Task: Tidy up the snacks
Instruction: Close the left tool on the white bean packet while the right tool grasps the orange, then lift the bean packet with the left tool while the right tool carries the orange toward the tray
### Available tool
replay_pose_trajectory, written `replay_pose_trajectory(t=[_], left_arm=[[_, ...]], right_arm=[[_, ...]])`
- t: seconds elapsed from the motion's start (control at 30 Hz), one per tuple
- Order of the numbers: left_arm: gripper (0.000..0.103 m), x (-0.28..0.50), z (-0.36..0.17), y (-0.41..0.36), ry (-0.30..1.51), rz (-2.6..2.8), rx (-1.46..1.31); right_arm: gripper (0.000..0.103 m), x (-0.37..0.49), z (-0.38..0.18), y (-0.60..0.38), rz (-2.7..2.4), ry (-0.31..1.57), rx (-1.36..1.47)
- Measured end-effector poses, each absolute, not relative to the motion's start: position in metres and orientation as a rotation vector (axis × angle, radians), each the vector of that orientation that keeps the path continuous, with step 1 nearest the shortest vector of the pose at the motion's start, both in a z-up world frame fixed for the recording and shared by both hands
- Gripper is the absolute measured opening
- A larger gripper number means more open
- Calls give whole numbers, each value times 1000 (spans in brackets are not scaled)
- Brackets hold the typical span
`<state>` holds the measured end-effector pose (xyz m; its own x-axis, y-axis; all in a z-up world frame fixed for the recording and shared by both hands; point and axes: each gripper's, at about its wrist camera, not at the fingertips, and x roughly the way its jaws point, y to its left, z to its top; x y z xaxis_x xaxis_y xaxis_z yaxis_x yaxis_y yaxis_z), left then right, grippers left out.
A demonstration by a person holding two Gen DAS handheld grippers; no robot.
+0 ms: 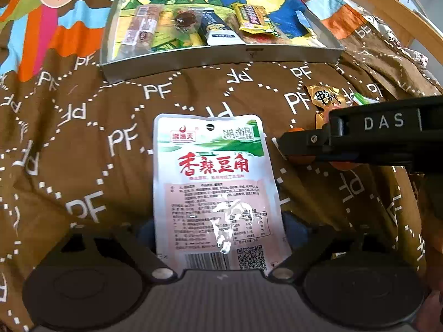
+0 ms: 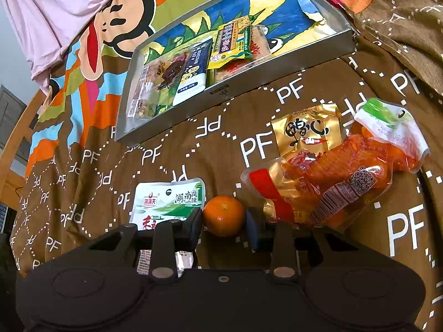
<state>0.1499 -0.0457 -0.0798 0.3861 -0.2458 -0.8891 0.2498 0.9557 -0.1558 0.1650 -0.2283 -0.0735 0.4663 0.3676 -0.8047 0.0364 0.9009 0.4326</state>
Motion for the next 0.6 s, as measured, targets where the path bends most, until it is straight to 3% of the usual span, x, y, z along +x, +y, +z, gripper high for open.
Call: replay_pose_trajectory(t=[0.13, 0.23, 0.6], left_arm=[[70, 146, -72, -35, 1111, -308, -36], [64, 142, -68, -29, 1100, -303, -76], [61, 138, -65, -26, 1072, -294, -111]], right_arm=[[36, 163, -72, -227, 215, 1073, 409], [36, 163, -72, -226, 217, 1073, 399], [39, 166, -77, -220, 222, 1078, 361]])
